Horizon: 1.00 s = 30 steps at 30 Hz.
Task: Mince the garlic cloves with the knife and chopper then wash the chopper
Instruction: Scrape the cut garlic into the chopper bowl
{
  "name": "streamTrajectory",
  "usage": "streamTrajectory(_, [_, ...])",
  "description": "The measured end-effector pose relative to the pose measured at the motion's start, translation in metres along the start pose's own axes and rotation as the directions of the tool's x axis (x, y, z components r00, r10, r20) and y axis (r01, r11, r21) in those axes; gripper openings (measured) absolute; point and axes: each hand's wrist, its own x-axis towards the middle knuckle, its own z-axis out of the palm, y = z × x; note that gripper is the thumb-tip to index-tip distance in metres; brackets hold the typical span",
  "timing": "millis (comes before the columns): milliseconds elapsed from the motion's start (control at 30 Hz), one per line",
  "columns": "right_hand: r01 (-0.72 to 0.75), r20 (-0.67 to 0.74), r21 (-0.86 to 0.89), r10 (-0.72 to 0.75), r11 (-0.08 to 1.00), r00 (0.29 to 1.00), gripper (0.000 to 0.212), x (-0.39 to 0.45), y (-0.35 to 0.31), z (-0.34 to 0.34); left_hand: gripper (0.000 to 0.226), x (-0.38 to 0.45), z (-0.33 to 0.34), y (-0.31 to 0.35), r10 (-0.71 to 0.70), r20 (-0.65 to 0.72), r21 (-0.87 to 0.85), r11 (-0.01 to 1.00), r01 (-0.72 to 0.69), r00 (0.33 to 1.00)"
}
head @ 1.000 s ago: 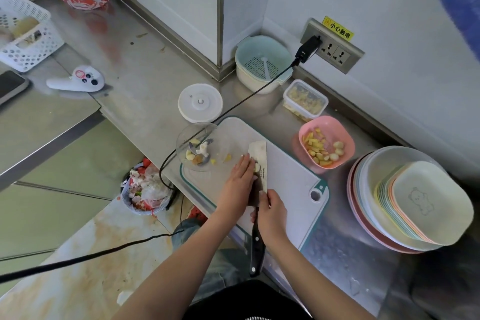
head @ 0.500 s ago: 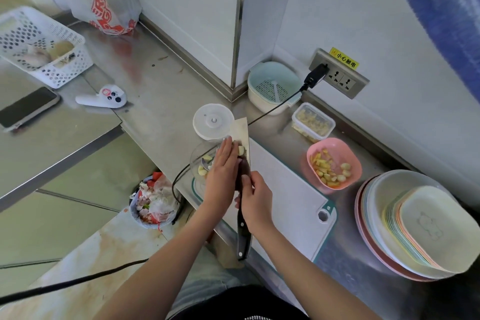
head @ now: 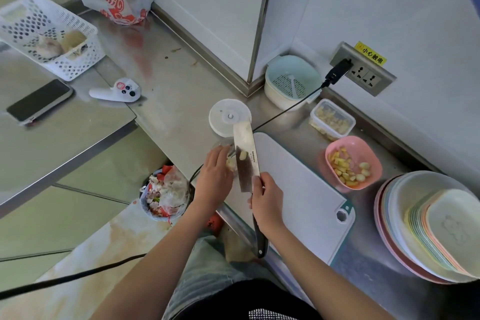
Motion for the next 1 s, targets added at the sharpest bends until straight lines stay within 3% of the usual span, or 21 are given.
streamTrajectory(133, [-0.025,-0.018,0.009,0.025,1.000,1.000,0.015,0.003,-0.003,-0.001,0.042,0.001,0.003,-0.001,0.257,0.032,0.082,0.962,-0.259,0.966])
streamTrajectory(267, [-0.026,-0.079,0.034,0.029,0.999,0.996,0.017,0.003,0.000,-0.006,0.024,-0.002,0.002,-0.009,0.139,-0.056,0.142,0.981,-0.130,0.989])
streamTrajectory(367, [-0.042,-0.175,0.017,0.044,0.999,0.984,0.021,0.007,0.007,-0.023,0.024,-0.010,-0.003,-0.015,0.210,-0.090,0.161,0.968,-0.194,0.973])
streamTrajectory(433, [-0.067,-0.251,-0.006,0.063,0.998,0.966,0.023,0.012,0.015,-0.038,0.026,-0.020,-0.002,-0.011,0.329,-0.020,0.137,0.936,-0.323,0.944])
streamTrajectory(500, [-0.106,-0.281,-0.033,0.092,0.994,0.955,0.024,0.016,0.025,-0.052,0.028,-0.035,0.008,-0.007,0.471,0.155,0.125,0.863,-0.490,0.869])
streamTrajectory(567, [-0.149,-0.268,-0.075,0.124,0.986,0.955,0.025,0.020,0.036,-0.063,0.032,-0.046,0.021,-0.003,0.520,0.291,0.117,0.813,-0.570,0.803])
streamTrajectory(733, [-0.213,-0.217,-0.117,0.185,0.970,0.959,0.027,0.019,0.056,-0.068,0.043,-0.050,0.032,0.010,0.564,0.298,0.195,0.754,-0.628,0.770])
streamTrajectory(800, [-0.232,-0.207,-0.129,0.203,0.964,0.957,0.029,0.015,0.060,-0.067,0.054,-0.046,0.028,0.014,0.500,0.259,0.229,0.799,-0.556,0.826])
streamTrajectory(867, [-0.239,-0.193,-0.195,0.202,0.951,0.960,0.029,0.012,0.063,-0.069,0.067,-0.040,0.023,0.015,0.344,0.239,0.276,0.872,-0.403,0.908])
streamTrajectory(933, [-0.232,-0.176,-0.339,0.181,0.912,0.968,0.021,0.011,0.065,-0.073,0.066,-0.035,0.021,0.012,0.255,0.209,0.275,0.911,-0.307,0.944])
streamTrajectory(1000, [-0.213,-0.143,-0.420,0.167,0.882,0.975,0.011,0.014,0.066,-0.077,0.058,-0.032,0.021,0.008,0.255,0.160,0.224,0.932,-0.287,0.954])
